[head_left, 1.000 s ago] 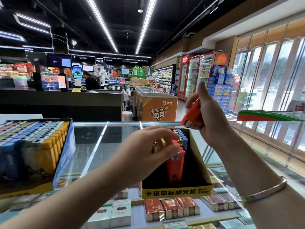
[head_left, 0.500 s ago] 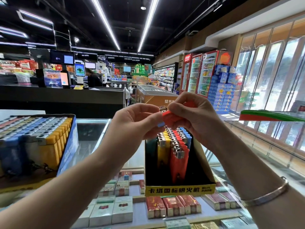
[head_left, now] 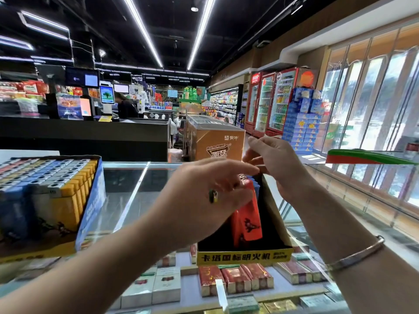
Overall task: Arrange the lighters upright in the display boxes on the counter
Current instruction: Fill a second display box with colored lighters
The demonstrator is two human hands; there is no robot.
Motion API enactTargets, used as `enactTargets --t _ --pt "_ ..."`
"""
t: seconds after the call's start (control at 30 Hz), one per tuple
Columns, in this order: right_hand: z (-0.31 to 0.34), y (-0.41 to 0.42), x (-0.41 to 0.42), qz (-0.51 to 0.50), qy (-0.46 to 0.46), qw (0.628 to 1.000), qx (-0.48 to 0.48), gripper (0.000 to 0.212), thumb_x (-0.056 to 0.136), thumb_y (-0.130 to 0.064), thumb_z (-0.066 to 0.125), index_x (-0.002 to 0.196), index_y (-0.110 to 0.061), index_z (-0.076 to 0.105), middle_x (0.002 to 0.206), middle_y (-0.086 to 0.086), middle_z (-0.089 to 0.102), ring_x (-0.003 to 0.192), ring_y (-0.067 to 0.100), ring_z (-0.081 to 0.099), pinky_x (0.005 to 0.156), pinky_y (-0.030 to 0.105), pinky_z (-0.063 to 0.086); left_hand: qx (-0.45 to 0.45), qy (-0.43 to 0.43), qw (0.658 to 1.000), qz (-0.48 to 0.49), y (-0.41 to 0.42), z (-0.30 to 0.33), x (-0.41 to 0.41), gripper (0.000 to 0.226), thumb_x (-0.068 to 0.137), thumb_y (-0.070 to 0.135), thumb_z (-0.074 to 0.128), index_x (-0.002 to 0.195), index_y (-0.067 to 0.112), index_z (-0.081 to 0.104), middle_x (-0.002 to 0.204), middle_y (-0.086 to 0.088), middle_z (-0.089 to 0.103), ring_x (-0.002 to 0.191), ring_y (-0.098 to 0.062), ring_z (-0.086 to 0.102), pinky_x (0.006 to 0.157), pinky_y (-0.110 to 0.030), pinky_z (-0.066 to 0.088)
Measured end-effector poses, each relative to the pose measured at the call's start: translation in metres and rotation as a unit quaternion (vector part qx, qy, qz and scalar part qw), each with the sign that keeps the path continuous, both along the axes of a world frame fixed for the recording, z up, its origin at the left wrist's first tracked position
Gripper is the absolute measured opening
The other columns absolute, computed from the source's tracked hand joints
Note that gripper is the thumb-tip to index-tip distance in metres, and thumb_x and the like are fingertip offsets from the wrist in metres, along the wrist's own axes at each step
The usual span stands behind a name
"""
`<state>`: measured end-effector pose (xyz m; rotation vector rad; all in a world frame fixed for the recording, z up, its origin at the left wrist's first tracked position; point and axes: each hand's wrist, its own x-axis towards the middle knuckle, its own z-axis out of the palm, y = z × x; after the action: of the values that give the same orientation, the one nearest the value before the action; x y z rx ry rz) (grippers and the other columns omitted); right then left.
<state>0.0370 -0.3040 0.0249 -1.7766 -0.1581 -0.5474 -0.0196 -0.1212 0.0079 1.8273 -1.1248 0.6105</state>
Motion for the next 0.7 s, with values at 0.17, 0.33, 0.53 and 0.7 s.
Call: enactTargets --t 0.17,0.33,0.53,0.7 --pt "-0.003 0.004 0.002 -0.038 -0.021 0.996 -0.072 0.032 0.093 -0.024 0.054 0.063 -0.015 0.060 0.068 -0.001 0.061 0.061 0.004 0.053 0.064 0.018 0.042 0.066 -0.088 0.994 0.027 -0.004 -0.003 -0.001 0.022 0.078 0.038 0.062 0.090 0.023 0.071 0.083 0.022 0.062 0.073 0.000 0.063 0.065 -0.026 0.054" --pt "-0.010 0.009 0.007 -0.007 0.016 0.994 -0.112 0.029 0.091 -0.024 0.057 0.065 -0.014 0.063 0.071 0.005 0.064 0.070 0.015 0.057 0.075 0.033 0.047 0.135 -0.176 0.973 0.058 -0.006 -0.005 0.001 0.022 0.081 0.037 0.059 0.084 0.019 0.071 0.085 0.009 0.070 0.074 -0.011 0.067 0.059 -0.031 0.055" --pt "-0.015 0.014 0.010 -0.006 0.002 0.988 -0.154 0.032 0.090 -0.025 0.059 0.059 -0.018 0.061 0.065 0.004 0.062 0.063 0.014 0.053 0.069 0.034 0.045 0.146 -0.210 0.963 0.082 -0.008 -0.008 0.004 0.022 0.081 0.037 0.058 0.084 0.019 0.070 0.085 0.008 0.069 0.080 -0.012 0.065 0.058 -0.031 0.055" --pt "-0.016 0.015 0.010 -0.010 -0.008 0.987 -0.160 0.029 0.090 -0.026 0.059 0.063 -0.014 0.062 0.066 0.005 0.062 0.062 0.014 0.053 0.067 0.033 0.045 0.159 -0.266 0.945 0.101 -0.014 -0.015 0.006 0.018 0.082 0.034 0.060 0.083 0.019 0.070 0.081 0.007 0.065 0.078 -0.011 0.061 0.056 -0.030 0.053"
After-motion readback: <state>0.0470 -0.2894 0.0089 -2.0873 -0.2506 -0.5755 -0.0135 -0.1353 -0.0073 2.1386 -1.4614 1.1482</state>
